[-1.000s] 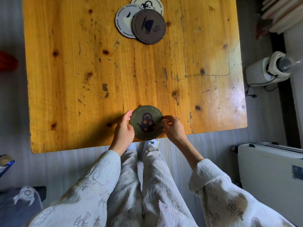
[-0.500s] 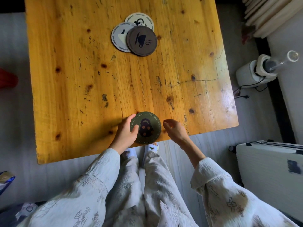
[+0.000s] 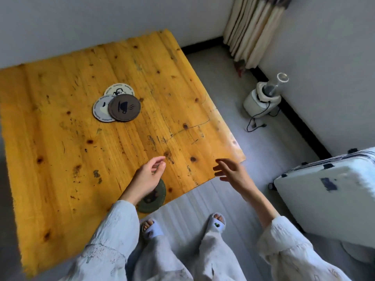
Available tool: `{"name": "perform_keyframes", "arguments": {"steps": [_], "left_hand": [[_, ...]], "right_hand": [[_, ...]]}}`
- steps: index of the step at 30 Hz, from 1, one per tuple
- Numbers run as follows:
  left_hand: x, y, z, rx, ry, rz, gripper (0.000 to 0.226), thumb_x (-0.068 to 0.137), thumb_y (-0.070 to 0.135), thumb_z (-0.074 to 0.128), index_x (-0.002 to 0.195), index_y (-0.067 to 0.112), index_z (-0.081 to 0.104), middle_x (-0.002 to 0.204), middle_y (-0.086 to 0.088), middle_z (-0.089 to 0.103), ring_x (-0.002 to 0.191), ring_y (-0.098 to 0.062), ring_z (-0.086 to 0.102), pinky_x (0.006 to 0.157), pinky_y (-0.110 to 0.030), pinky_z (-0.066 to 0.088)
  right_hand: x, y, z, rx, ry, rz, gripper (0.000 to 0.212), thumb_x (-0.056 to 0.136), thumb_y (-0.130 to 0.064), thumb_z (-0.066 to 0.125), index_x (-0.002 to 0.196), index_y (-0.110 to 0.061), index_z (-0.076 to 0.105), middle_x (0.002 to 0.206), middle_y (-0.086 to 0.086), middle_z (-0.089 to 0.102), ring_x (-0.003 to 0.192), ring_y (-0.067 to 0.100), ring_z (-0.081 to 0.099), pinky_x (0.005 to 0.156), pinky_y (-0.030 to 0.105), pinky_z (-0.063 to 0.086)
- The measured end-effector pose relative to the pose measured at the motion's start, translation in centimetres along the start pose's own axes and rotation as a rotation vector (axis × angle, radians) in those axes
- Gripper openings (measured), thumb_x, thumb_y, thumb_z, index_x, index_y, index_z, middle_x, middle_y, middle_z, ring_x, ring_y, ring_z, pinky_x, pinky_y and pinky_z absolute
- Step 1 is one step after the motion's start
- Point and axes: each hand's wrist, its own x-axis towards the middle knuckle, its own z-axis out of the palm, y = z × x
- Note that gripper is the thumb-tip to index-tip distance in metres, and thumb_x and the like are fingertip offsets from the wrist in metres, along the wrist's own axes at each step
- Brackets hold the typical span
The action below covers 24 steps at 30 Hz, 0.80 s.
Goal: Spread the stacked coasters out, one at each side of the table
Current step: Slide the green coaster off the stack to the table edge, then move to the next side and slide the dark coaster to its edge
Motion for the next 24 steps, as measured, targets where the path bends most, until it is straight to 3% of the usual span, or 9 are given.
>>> {"name": "perform_keyframes", "arguments": {"steps": [8, 14, 21, 24], "left_hand": [[4.6, 11.4, 10.1, 0.045, 0.113, 0.078, 0.029, 0.093, 0.024, 0.043, 0.119, 0.017, 0.053, 0.121, -0.009, 0.059, 0.111, -0.023, 0.055, 0.094, -0.032, 0.043], [7.1, 19.1, 22.1, -0.018, 0.014, 0.099, 0.027, 0.092, 0.017, 0.046, 0.117, 0.014, 0.055, 0.118, -0.012, 0.061, 0.105, -0.021, 0.057, 0.094, -0.029, 0.042], [12.2, 23.5, 25.4, -0.074, 0.114, 0.115, 0.028, 0.092, 0.011, 0.044, 0.118, 0.006, 0.053, 0.109, -0.010, 0.058, 0.099, -0.020, 0.056, 0.087, -0.026, 0.040], [15.3, 24.1, 25.7, -0.119, 0.188, 0.097, 0.029, 0.093, 0.011, 0.042, 0.118, 0.004, 0.053, 0.107, -0.010, 0.056, 0.096, -0.021, 0.055, 0.077, -0.020, 0.043]], "right_hand": [[1.7, 1.5, -16.5, 0.179, 0.087, -0.097, 0.022, 0.097, -0.017, 0.043, 0.105, -0.012, 0.063, 0.083, 0.000, 0.067, 0.078, 0.020, 0.062, 0.072, 0.026, 0.050], [3.5, 1.8, -27.9, 0.181, 0.124, -0.133, 0.017, 0.095, -0.014, 0.046, 0.098, -0.012, 0.062, 0.090, 0.009, 0.067, 0.079, 0.023, 0.061, 0.068, 0.023, 0.048], [9.2, -0.5, -33.6, 0.140, 0.068, -0.168, 0.018, 0.094, -0.016, 0.047, 0.099, -0.010, 0.063, 0.088, 0.008, 0.067, 0.080, 0.023, 0.062, 0.076, 0.031, 0.048], [12.5, -2.2, -34.6, 0.076, 0.009, -0.195, 0.020, 0.094, -0.017, 0.048, 0.102, -0.008, 0.063, 0.090, 0.008, 0.067, 0.077, 0.020, 0.062, 0.071, 0.027, 0.048]]}}
